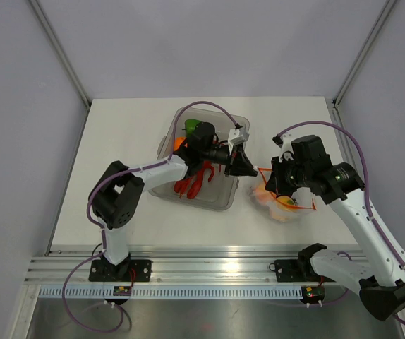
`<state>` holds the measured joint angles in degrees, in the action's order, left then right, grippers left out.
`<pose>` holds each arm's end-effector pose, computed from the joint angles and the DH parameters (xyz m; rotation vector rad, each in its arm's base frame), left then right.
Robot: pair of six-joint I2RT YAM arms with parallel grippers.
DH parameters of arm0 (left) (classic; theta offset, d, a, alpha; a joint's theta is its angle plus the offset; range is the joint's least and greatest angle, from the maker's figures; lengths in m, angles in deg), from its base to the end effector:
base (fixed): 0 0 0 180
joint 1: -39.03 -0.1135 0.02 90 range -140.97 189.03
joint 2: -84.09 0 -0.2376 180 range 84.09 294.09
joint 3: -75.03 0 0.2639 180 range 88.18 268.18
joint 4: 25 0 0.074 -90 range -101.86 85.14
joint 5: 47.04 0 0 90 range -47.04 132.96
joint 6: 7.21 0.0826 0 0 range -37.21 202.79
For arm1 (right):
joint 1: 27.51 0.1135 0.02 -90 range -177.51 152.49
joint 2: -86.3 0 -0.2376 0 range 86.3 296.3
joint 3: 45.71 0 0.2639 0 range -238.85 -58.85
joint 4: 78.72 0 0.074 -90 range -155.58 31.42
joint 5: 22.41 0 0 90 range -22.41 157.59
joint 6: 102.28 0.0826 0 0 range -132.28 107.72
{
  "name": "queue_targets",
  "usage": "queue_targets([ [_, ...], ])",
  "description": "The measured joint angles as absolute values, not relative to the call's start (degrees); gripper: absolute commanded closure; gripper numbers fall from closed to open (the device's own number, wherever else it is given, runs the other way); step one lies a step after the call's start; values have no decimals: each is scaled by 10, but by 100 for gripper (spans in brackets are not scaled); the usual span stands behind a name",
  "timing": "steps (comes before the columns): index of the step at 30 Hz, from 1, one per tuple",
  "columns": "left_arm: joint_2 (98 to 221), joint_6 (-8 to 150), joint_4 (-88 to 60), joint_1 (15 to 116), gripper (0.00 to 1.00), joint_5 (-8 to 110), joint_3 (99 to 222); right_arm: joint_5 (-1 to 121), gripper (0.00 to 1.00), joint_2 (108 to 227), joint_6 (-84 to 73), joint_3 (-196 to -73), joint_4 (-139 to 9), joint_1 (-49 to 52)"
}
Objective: Place the food in the zip-top bag and seal the zipper
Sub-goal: Zip the zipper food storage bag at the center of the board.
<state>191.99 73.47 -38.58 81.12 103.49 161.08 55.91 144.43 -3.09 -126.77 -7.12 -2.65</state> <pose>0.2868 -0.3559 0.2249 1.3006 1.3864 -1.5290 0.2106 0.1160 0.3018 -0.4296 2.4253 0.5125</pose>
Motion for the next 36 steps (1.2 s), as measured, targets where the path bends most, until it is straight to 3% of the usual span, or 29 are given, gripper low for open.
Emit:
queue_targets([
  [8,1920,736,-370,804,92,1041,1611,559,100,1445,-31,-1268,-72,-26],
  [10,1920,736,-369,804,100,1043,1611,559,100,1445,-31,-1268,-72,-26],
  [13,1920,735,-368,804,100,1045,1611,559,100,1446,-31,-1268,-72,-26],
  [16,1920,735,-368,803,100,1045,1611,558,75,1453,-30,-1273,-70,-26],
  [17,1920,735,-368,803,100,1045,1611,559,58,1458,-31,-1279,-67,-26],
  [18,1920,735,-368,803,100,1045,1611,559,55,1464,-31,-1287,-63,-26],
  [23,1920,740,-326,801,100,1045,1623,558,64,1495,-54,-1372,-44,-26],
  [30,1919,748,-280,799,100,1045,1647,559,53,1540,-116,-1480,-45,-26],
  [36,1919,741,-273,790,100,1057,1651,553,50,1611,-194,-1475,-49,-26],
])
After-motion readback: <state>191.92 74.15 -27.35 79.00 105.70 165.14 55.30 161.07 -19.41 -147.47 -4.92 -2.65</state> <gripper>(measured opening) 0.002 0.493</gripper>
